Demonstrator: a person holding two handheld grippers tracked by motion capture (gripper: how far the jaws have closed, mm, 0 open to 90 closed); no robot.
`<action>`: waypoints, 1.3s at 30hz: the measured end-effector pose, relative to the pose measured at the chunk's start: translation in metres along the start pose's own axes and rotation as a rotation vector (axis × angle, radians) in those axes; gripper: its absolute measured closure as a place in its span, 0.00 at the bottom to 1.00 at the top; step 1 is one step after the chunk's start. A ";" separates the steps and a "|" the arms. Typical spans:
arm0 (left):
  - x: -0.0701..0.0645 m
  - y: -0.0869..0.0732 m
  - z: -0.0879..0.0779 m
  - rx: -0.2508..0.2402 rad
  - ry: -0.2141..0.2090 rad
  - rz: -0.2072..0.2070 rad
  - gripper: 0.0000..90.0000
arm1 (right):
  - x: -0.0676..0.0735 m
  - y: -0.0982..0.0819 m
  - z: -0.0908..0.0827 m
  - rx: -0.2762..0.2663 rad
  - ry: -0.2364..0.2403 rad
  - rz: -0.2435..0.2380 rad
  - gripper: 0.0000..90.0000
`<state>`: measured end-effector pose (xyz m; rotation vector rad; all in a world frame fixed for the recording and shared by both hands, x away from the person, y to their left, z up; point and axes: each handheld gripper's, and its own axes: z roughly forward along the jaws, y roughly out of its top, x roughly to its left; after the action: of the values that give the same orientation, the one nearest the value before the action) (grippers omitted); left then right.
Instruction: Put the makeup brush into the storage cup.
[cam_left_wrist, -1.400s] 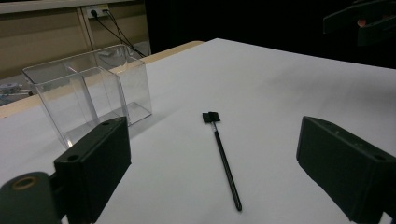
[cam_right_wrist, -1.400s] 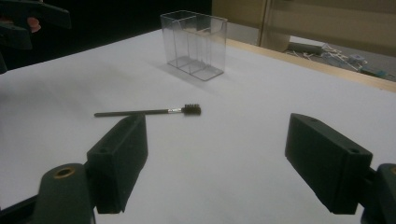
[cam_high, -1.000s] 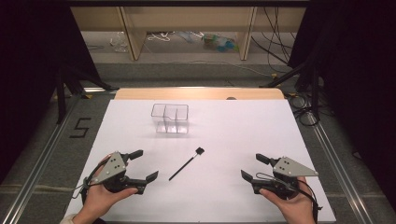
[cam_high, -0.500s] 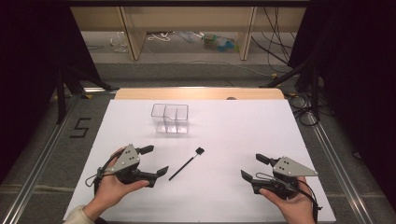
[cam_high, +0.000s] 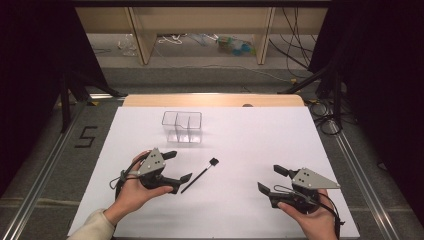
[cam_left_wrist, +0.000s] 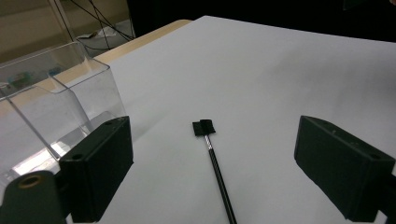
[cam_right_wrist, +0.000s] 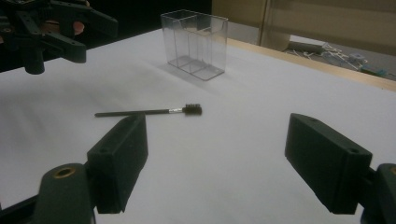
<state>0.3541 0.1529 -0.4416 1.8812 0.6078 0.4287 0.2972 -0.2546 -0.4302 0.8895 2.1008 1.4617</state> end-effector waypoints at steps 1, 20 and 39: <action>0.002 0.001 0.002 0.000 -0.002 0.022 0.13 | 0.000 0.000 0.001 -0.010 -0.002 0.002 0.25; 0.007 0.014 0.040 0.264 0.006 0.046 0.18 | 0.001 -0.001 0.002 -0.009 0.011 0.006 0.25; 0.002 0.021 0.090 0.755 -0.070 -0.002 0.29 | 0.001 -0.001 0.002 0.021 0.024 0.007 0.25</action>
<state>0.4099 0.0810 -0.4556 2.5943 0.7929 0.1273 0.2975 -0.2529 -0.4323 0.8915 2.1357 1.4635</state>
